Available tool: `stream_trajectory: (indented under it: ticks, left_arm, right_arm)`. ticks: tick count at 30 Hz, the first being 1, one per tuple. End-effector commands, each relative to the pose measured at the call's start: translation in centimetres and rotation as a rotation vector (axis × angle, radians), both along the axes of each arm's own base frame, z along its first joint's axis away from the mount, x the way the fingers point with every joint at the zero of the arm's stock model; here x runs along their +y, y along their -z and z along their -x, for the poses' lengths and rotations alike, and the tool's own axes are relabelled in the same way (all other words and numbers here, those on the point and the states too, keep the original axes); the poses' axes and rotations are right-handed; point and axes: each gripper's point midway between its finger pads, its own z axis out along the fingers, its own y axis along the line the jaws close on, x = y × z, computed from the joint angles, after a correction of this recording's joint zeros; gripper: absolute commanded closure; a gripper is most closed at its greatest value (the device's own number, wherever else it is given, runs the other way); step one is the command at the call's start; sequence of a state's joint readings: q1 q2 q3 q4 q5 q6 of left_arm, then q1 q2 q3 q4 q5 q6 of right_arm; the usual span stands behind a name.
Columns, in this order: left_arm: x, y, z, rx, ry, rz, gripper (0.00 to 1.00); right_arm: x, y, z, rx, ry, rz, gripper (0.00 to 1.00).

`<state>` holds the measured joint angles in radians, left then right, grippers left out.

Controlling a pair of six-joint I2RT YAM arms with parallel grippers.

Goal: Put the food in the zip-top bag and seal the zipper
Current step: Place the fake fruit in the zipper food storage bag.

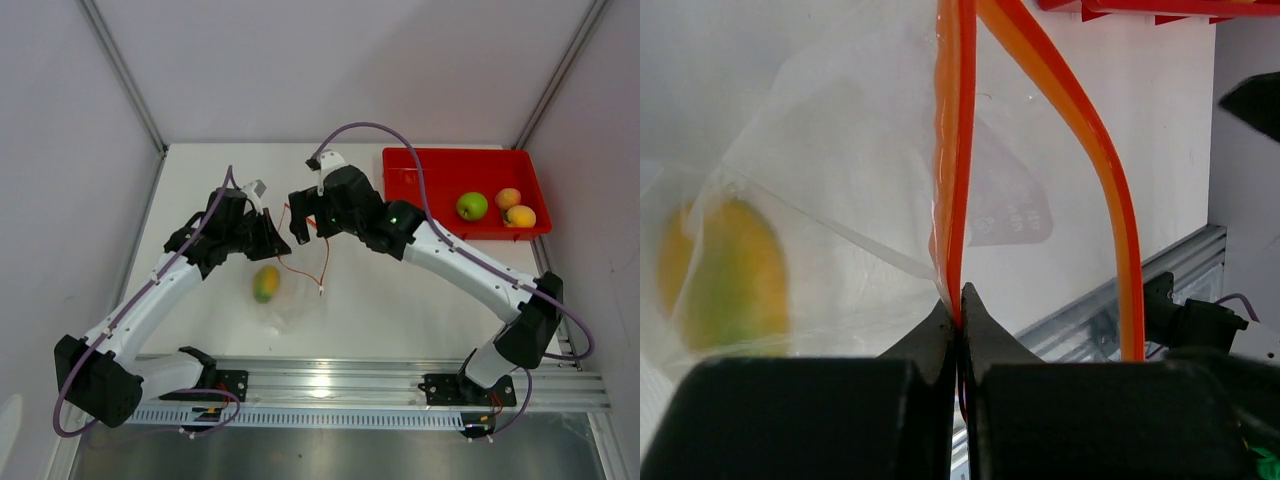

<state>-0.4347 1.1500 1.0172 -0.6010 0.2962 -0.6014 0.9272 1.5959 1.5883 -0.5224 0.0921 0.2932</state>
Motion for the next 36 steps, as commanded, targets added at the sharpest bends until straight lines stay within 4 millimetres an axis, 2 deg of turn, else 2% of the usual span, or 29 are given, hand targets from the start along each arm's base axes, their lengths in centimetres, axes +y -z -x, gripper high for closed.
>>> stream_trajectory:
  ticks: [1, 6, 11, 12, 14, 15, 17, 18, 21, 22, 23, 25, 28, 29, 30, 31, 32, 33, 34, 35, 36]
  left_arm:
    - [-0.4, -2.0, -0.1, -0.058, 0.023, 0.032, 0.99]
    - [-0.4, -2.1, -0.1, -0.066, 0.020, 0.033, 0.99]
    - [-0.4, -1.9, 0.0, -0.061, 0.023, 0.035, 0.99]
    - [-0.4, -2.0, 0.0, -0.063, 0.023, 0.036, 0.99]
    - [-0.4, -2.1, 0.0, -0.065, 0.023, 0.035, 0.99]
    - [-0.4, -2.0, -0.1, -0.064, 0.021, 0.033, 0.99]
    - [-0.3, -1.9, -0.1, -0.065, 0.017, 0.029, 1.00]
    - [-0.3, -2.0, 0.0, -0.065, 0.016, 0.031, 0.99]
    - [-0.4, -1.9, 0.0, -0.065, 0.017, 0.036, 0.99]
    - [-0.4, -1.9, -0.1, -0.064, 0.018, 0.038, 0.99]
    - [-0.4, -1.8, 0.0, -0.062, 0.019, 0.038, 0.99]
    - [-0.4, -1.8, 0.0, -0.063, 0.020, 0.037, 0.99]
    - [-0.3, -1.7, 0.0, -0.064, 0.015, 0.031, 0.99]
    - [-0.2, -1.7, 0.0, -0.066, 0.012, 0.030, 0.99]
    - [-0.2, -1.7, 0.0, -0.066, 0.012, 0.028, 0.99]
    - [-0.2, -1.6, 0.0, -0.063, 0.013, 0.027, 0.99]
    - [-0.2, -1.5, 0.0, -0.062, 0.012, 0.026, 0.99]
    - [-0.2, -1.6, 0.0, -0.065, 0.012, 0.027, 0.99]
    - [-0.2, -1.5, 0.0, -0.062, 0.012, 0.026, 0.99]
    - [-0.2, -1.3, 0.0, -0.062, 0.010, 0.026, 0.99]
    - [-0.1, -1.2, 0.0, -0.059, 0.009, 0.024, 0.99]
  right_arm:
    - [-3.3, -6.1, -1.3, -0.135, 0.177, -0.070, 0.01]
    - [-6.9, -8.9, -2.7, -0.214, 0.344, -0.110, 0.01]
    - [-11.5, -9.5, -5.8, -0.073, 0.491, -0.221, 0.01]
    - [-13.3, -9.3, -7.1, -0.042, 0.536, -0.242, 0.01]
    - [-15.8, -8.7, -8.3, 0.012, 0.660, -0.281, 0.01]
    - [-18.4, -8.4, -9.4, 0.011, 0.774, -0.283, 0.01]
    - [-20.9, -8.1, -10.1, 0.060, 0.902, -0.328, 0.01]
    - [-23.3, -7.6, -11.1, 0.067, 0.998, -0.331, 0.01]
    - [-25.9, -6.5, -12.4, 0.119, 1.129, -0.391, 0.01]
    - [-27.9, -5.4, -13.0, 0.145, 1.199, -0.383, 0.00]
    - [-28.9, -5.4, -13.5, 0.157, 1.255, -0.414, 0.01]
    - [-31.5, -3.7, -14.6, 0.175, 1.358, -0.393, 0.00]
    - [-34.2, -2.3, -15.7, 0.204, 1.477, -0.377, 0.01]
    - [-35.7, -0.3, -16.5, 0.221, 1.543, -0.314, 0.01]
    - [-36.4, -0.8, -16.7, 0.226, 1.573, -0.295, 0.01]
    - [-37.2, 1.3, -17.7, 0.249, 1.606, -0.224, 0.01]
    - [-38.2, 1.7, -18.0, 0.238, 1.642, -0.175, 0.01]
    - [-38.6, 0.9, -18.3, 0.230, 1.655, -0.160, 0.00]
    - [-38.9, 1.4, -18.7, 0.234, 1.664, -0.133, 0.01]
    - [-39.5, 3.1, -19.4, 0.251, 1.687, -0.081, 0.01]
    - [-39.8, 3.4, -19.4, 0.260, 1.696, -0.058, 0.00]
